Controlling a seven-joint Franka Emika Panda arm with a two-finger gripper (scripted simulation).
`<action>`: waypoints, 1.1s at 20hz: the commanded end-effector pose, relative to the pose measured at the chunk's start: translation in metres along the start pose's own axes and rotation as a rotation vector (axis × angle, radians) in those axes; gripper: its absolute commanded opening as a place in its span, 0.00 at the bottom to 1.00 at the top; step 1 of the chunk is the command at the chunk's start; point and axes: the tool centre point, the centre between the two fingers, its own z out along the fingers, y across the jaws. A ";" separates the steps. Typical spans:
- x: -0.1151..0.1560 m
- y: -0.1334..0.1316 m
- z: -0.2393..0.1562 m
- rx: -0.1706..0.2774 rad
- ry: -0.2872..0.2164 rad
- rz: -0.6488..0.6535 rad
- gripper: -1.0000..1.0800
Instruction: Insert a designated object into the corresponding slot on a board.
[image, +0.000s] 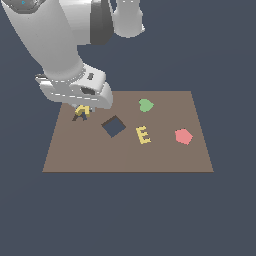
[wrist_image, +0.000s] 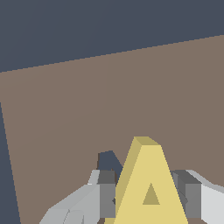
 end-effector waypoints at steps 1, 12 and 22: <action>-0.003 -0.005 0.000 0.000 0.000 -0.057 0.00; -0.012 -0.017 -0.001 0.000 0.000 -0.206 0.00; -0.013 -0.019 0.001 0.000 0.000 -0.226 0.00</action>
